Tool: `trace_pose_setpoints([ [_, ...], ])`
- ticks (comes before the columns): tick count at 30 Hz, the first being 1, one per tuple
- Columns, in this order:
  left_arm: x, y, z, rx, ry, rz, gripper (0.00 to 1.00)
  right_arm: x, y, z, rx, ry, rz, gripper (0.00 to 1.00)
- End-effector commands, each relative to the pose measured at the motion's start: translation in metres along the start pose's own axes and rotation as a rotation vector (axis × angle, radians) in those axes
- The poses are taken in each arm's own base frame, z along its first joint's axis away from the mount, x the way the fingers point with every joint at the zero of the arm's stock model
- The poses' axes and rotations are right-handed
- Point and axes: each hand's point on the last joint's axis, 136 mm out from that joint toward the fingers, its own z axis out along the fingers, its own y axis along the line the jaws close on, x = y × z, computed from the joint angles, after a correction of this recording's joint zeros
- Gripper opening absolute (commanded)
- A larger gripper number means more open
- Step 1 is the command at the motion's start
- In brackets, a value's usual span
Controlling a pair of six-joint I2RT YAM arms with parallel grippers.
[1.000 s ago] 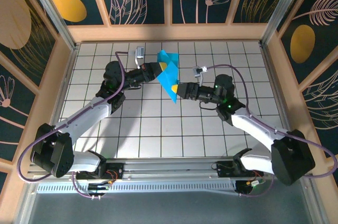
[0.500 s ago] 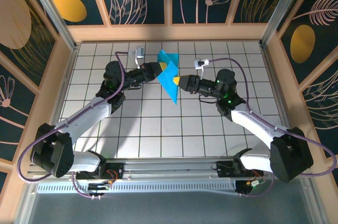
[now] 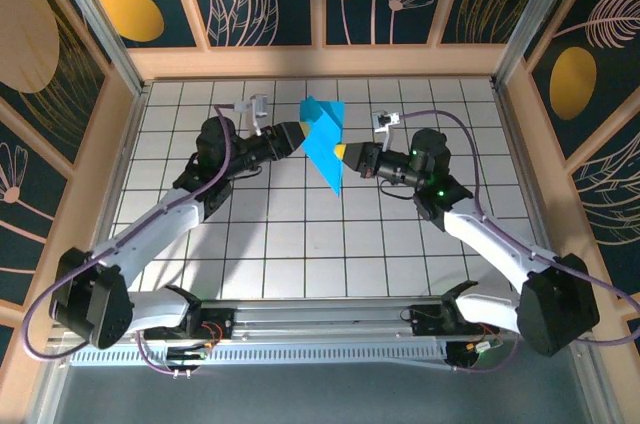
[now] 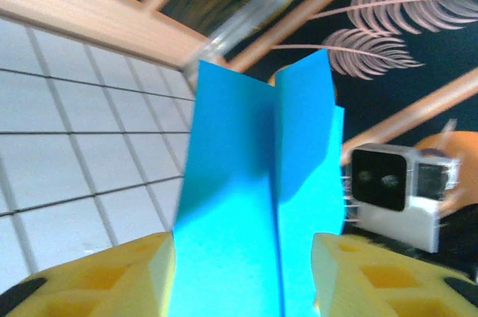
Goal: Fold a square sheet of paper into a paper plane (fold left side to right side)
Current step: Turn over the paper at the center of the table.
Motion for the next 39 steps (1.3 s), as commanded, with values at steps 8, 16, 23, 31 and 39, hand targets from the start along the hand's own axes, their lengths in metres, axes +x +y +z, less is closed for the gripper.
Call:
trace_pose_setpoints([
  [8,-0.051,0.031,-0.086,-0.424,-0.334,0.205,0.7,-0.021,-0.038,-0.02,0.649,0.032,-0.195,0.0],
  [16,-0.07,0.037,-0.143,-0.595,-0.508,0.258,0.8,-0.017,-0.078,-0.034,1.234,0.186,-0.369,0.0],
  [23,-0.075,0.038,-0.164,-0.651,-0.571,0.274,0.83,0.012,-0.109,-0.02,1.535,0.393,-0.557,0.0],
  [31,-0.072,0.042,-0.159,-0.645,-0.548,0.267,0.84,0.076,-0.161,-0.004,1.701,0.629,-0.67,0.0],
  [39,-0.065,0.048,-0.148,-0.632,-0.508,0.25,0.85,0.131,-0.198,0.02,1.655,0.741,-0.65,0.0],
])
